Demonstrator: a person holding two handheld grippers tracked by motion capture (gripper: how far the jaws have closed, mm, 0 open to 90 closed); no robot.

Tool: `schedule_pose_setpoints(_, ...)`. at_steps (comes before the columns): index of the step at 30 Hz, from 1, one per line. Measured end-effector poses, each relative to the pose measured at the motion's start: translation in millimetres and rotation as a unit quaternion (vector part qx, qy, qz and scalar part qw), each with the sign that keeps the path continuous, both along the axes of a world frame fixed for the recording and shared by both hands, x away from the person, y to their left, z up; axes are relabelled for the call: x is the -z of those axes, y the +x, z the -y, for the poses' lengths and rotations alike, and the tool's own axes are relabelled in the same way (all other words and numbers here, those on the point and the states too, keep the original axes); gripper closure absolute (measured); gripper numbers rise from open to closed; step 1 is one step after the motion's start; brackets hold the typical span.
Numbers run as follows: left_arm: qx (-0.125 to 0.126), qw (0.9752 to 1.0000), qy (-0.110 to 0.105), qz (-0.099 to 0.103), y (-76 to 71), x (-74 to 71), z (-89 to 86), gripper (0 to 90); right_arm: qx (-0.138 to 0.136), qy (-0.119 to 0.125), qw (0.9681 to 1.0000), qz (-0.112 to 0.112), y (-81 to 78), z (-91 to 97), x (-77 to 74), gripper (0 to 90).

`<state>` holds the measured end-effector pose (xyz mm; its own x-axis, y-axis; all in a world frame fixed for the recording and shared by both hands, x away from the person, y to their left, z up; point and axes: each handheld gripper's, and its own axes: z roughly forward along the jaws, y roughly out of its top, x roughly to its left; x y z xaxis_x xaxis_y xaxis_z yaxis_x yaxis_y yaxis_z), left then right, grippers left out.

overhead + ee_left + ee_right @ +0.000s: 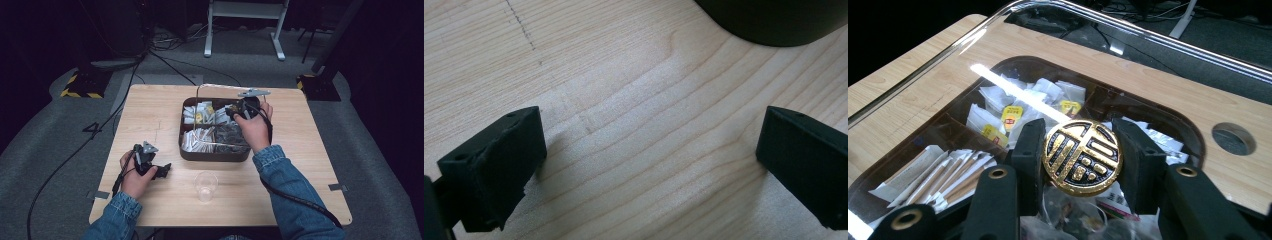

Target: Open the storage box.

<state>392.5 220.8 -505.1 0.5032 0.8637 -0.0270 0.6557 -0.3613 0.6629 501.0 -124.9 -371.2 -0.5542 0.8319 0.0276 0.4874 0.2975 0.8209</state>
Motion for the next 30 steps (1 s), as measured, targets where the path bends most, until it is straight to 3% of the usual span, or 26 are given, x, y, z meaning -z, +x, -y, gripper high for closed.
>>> schedule_pose_setpoints(13, 0.0, 1.0, 0.0, 0.0, 0.0, 0.0, 0.1, 0.1, 0.009, -0.004, 0.9999, 0.005, -10.9, 35.9, -9.1, 59.1)
schedule_pose_setpoints(30, 0.0, 1.0, 0.0, 0.0, 0.0, 0.0, 0.1, 0.1, 0.041, -0.014, 0.999, 0.008, -21.2, 102.1, -13.3, 59.1)
